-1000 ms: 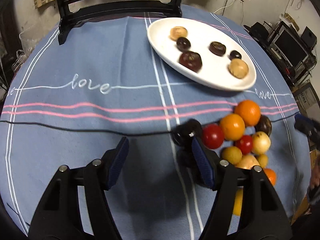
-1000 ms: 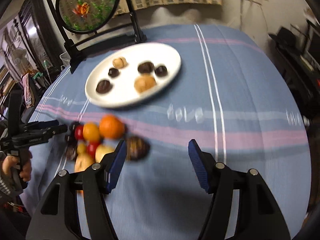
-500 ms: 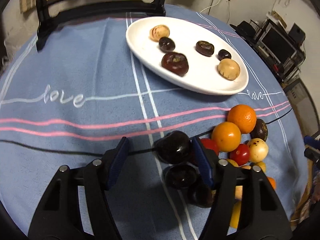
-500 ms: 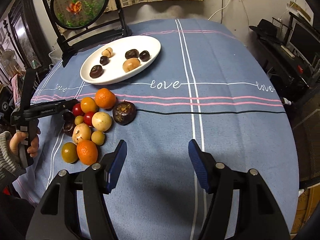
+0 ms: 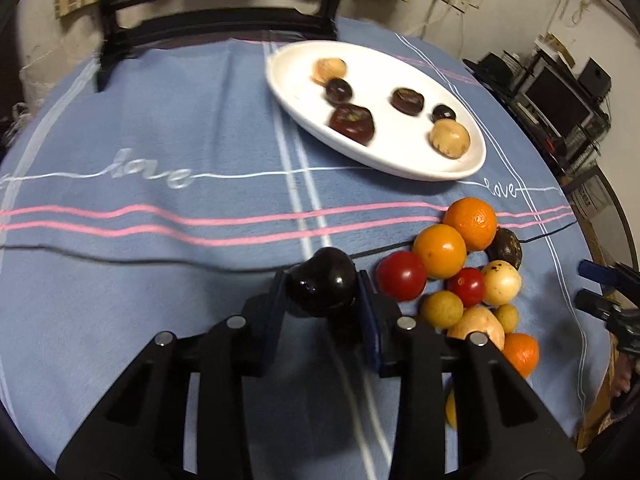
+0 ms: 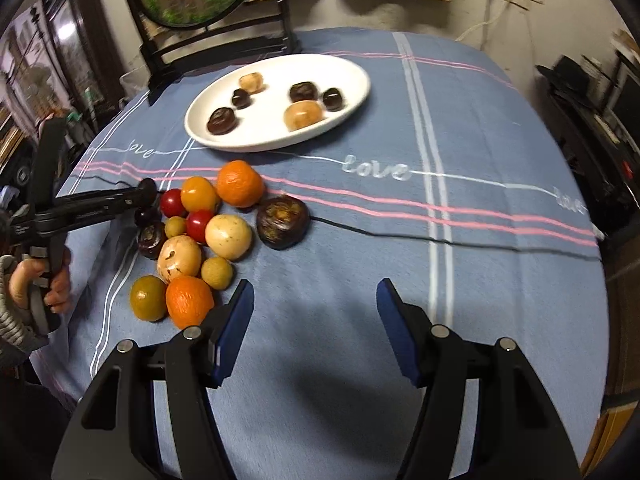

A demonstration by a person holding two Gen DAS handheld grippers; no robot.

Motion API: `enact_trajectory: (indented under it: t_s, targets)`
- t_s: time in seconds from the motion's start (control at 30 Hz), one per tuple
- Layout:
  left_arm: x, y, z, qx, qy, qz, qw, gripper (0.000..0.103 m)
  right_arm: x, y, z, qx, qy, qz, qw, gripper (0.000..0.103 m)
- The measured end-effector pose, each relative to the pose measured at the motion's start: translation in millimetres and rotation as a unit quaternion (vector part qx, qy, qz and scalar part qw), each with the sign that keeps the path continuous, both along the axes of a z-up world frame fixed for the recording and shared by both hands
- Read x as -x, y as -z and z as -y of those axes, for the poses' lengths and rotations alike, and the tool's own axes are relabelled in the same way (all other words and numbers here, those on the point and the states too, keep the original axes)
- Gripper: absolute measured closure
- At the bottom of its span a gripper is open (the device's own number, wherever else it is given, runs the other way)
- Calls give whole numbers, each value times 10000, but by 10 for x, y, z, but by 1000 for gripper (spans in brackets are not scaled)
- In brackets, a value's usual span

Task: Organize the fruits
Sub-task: 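Grasp a dark mangosteen with the left tool while the right tool grasps another, then place both mangosteens onto the white plate and withdraw both tools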

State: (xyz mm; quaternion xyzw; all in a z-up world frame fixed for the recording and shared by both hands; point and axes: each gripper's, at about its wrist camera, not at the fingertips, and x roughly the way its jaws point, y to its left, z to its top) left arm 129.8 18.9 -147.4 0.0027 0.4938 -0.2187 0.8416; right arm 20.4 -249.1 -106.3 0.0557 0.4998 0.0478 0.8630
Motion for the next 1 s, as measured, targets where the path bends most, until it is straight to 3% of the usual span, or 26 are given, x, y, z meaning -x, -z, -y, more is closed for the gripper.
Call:
enact_trajectory:
  t_s: [0.27,0.53,0.67,0.77,1.0]
  targets:
    - [476,-306,-623,-155,-867,100,9961,68,-548,296,-184,150,-519,-89,9985,39]
    - [883,-393,-897,-366,-1385,-21,9897,68,-773,487,-79,-415,-626,-129,9971,39]
    - [956,-390,-847,-397,-1371,-70,9897,68,-713,497,-122,-221,-779,17,9967,42]
    - [921,-368,-737,-406,-1229,-103,9915,68,-656,477,-173,-61,-913,50,9958,58]
    - [600,-357,-249,-399,-542,-51,9977,68,-518,319,-23,-161,-605,204,9978,59]
